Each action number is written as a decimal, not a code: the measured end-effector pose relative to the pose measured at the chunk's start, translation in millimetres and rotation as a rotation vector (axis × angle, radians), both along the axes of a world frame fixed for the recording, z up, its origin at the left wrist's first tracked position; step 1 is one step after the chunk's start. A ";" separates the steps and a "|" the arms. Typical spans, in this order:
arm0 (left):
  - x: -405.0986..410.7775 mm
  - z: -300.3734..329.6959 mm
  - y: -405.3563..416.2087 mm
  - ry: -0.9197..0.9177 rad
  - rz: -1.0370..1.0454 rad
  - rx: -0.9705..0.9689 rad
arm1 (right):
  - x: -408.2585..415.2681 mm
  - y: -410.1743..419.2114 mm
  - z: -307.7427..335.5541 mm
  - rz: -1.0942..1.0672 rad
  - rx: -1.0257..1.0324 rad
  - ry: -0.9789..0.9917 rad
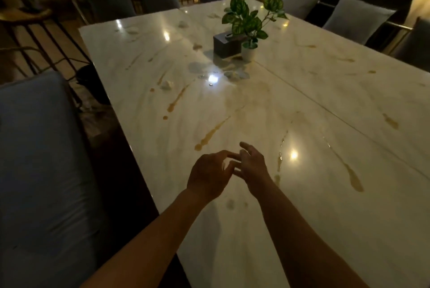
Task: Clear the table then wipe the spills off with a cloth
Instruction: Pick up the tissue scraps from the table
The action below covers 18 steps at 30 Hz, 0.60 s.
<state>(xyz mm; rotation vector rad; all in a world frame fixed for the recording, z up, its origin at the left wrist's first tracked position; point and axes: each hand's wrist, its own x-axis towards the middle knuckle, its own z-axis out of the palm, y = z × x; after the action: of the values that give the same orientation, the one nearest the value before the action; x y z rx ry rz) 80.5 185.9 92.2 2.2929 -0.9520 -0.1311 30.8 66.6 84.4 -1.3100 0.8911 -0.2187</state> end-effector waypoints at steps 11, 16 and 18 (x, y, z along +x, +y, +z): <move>79.9 -2.6 12.9 0.088 -0.011 0.017 | 78.5 28.4 9.7 -0.017 0.397 -0.008; 199.2 -14.4 4.8 0.141 0.075 -0.030 | 176.0 7.7 -11.6 -0.030 0.286 -0.021; 254.3 -20.5 -0.3 0.198 0.109 -0.025 | 217.9 -2.5 -19.3 -0.052 0.163 0.053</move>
<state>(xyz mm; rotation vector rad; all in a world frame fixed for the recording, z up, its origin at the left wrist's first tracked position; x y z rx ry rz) 334.8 185.6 71.8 2.2537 -0.7229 -0.2926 248.7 64.1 65.1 -1.1465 0.9681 -0.1488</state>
